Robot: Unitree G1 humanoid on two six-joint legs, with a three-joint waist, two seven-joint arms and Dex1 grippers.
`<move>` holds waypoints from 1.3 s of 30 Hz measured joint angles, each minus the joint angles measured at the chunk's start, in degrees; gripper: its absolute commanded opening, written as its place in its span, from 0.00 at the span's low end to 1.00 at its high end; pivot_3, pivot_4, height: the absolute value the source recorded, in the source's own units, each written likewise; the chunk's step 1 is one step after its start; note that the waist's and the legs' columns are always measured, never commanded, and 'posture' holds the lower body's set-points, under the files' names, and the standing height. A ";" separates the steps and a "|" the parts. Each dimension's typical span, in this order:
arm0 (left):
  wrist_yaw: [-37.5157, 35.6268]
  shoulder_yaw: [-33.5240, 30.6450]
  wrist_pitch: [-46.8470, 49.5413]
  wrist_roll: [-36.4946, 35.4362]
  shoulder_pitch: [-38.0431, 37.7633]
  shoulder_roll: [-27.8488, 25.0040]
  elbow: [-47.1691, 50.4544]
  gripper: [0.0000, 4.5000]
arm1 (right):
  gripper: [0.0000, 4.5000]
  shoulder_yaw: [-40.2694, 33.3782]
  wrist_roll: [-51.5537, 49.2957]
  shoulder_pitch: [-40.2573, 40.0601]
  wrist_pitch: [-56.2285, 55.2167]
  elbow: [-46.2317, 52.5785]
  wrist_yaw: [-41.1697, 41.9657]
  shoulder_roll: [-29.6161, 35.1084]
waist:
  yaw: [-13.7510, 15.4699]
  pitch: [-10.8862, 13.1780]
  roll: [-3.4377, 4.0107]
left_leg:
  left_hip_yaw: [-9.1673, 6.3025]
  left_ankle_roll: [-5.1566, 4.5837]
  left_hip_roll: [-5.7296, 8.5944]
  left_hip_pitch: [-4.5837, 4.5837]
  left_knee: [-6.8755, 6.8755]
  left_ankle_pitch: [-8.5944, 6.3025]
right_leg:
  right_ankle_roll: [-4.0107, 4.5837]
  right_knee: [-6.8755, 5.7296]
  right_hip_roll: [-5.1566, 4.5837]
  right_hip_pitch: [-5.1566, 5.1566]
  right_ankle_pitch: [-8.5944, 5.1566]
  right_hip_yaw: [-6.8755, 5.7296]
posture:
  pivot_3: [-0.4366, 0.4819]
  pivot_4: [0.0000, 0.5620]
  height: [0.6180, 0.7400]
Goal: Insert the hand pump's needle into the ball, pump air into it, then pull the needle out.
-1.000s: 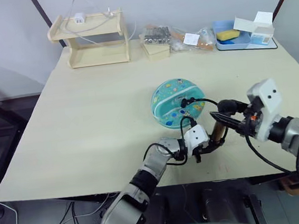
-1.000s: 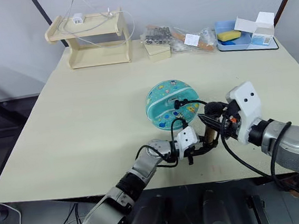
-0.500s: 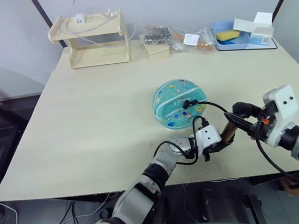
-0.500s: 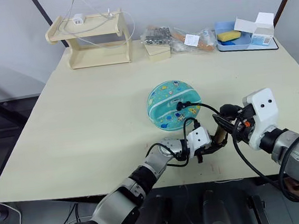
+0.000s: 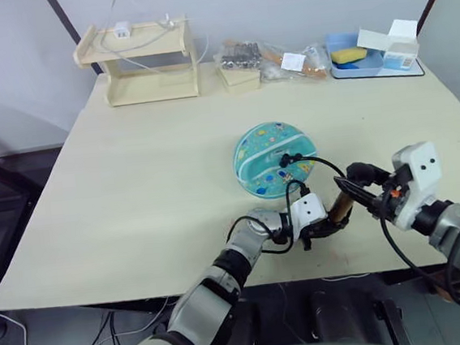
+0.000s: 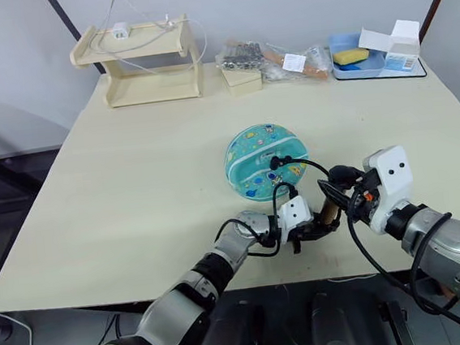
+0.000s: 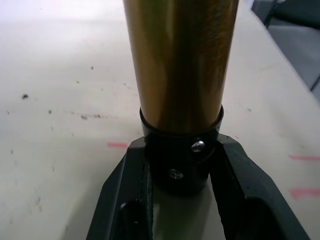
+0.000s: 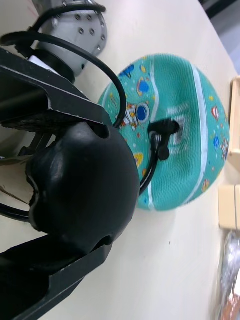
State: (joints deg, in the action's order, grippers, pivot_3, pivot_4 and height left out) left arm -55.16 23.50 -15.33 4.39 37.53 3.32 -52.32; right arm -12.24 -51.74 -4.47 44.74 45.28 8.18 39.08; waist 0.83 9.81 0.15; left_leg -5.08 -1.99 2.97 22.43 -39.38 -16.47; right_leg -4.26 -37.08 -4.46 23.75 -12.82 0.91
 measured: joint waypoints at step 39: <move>-0.21 0.69 -7.16 4.54 2.37 -0.63 -4.48 0.24 | 0.47 -27.21 -47.17 10.95 10.85 -3.34 -8.69 33.94 | 0.18 0.03 -0.16 | 0.10 -0.13 -0.02 0.21 -0.05 0.00 | -0.08 0.12 -0.17 0.05 0.05 0.01 | 0.48 0.27 1.00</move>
State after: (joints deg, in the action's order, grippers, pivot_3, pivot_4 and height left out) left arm -55.37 24.19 -22.49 8.93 39.89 2.69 -56.80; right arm -39.45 -98.92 6.48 55.60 41.93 -0.52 73.02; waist 1.01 9.84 -0.01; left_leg -4.97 -2.12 2.94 22.65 -39.43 -16.47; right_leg -4.34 -36.96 -4.63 23.79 -12.76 0.91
